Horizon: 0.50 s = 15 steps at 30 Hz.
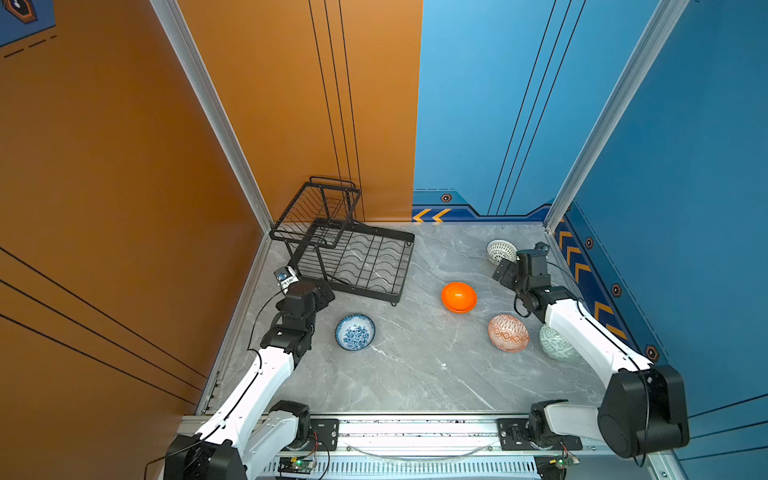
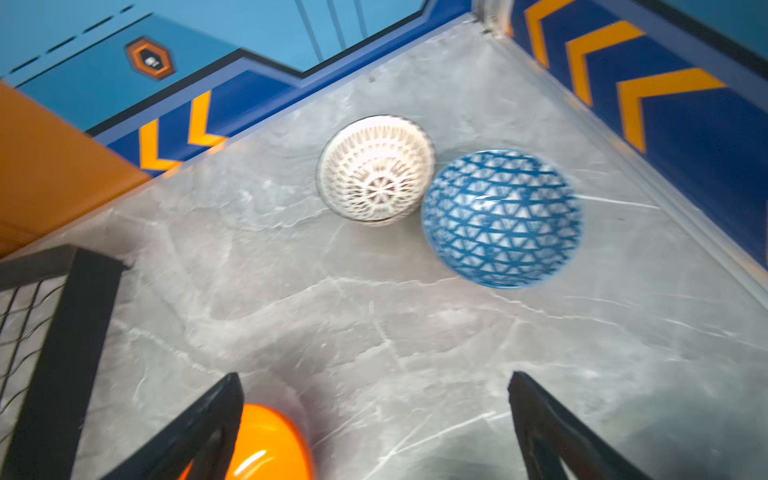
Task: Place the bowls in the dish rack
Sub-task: 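Reach left gripper to the blue floral bowl while right arm swings forward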
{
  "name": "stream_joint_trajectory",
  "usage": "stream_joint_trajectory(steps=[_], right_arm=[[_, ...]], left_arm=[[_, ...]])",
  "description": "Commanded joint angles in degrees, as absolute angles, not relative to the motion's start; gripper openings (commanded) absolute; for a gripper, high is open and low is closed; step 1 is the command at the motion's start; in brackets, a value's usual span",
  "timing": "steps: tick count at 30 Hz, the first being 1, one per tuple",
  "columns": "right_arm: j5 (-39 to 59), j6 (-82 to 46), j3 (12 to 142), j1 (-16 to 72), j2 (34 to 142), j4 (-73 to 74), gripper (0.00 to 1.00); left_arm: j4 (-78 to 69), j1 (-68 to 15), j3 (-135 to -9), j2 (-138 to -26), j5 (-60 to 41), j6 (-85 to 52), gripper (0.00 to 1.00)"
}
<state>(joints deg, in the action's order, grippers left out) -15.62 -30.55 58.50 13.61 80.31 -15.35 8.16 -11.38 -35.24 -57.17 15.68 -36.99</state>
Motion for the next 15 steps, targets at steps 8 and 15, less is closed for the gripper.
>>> stream_joint_trajectory(steps=[8, 15], right_arm=[[-15.9, -22.1, 79.0, 26.3, 97.5, -25.3, 1.00], [-13.2, -21.4, 84.3, 29.2, 103.6, -27.1, 1.00]], left_arm=[[37.9, -10.9, -42.6, -58.7, -3.7, -46.9, 0.98], [39.8, -11.4, -37.4, -56.6, -12.2, -48.4, 0.88]])
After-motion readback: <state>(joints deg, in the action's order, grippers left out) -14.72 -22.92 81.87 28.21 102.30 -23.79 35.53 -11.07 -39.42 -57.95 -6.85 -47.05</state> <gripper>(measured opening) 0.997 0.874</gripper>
